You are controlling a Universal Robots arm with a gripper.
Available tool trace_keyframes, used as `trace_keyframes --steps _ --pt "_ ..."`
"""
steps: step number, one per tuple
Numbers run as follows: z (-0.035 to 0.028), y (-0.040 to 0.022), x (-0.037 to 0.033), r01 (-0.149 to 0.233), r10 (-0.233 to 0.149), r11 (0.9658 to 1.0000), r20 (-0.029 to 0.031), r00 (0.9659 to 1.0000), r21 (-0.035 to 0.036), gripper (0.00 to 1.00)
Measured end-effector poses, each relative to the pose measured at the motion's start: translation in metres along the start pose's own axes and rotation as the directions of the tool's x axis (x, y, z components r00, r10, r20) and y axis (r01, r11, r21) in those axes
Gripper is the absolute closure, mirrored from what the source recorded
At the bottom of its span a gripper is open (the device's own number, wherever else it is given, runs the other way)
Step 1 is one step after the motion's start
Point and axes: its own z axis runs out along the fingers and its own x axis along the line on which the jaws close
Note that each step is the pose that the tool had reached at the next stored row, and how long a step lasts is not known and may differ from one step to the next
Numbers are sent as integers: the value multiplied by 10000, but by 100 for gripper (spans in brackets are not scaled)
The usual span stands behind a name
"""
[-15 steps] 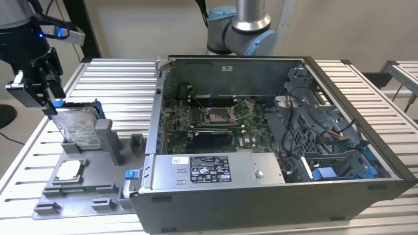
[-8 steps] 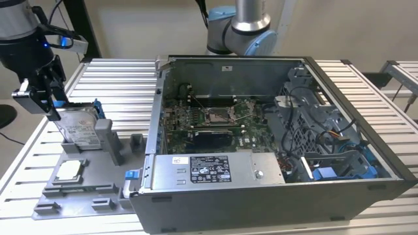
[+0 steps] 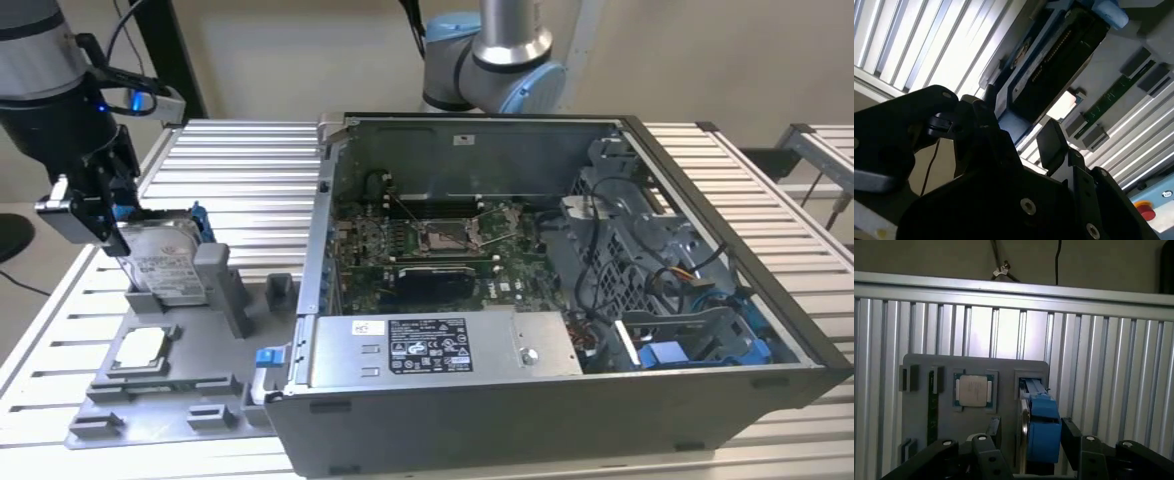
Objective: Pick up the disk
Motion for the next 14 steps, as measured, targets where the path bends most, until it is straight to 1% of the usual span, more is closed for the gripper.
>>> trace_keyframes --steps 2,5,8,10,12,14 --pt "36 -1 1 1 -1 10000 2 10000 -1 0" --pt "79 -1 1 1 -1 10000 28 10000 4 0" --pt "82 -1 1 1 -1 10000 54 10000 3 0" --pt "82 -2 0 1 -1 10000 57 10000 7 0" --pt "61 -2 -1 2 -2 10000 58 10000 7 0" --pt "58 -2 -2 1 -1 10000 58 10000 8 0"
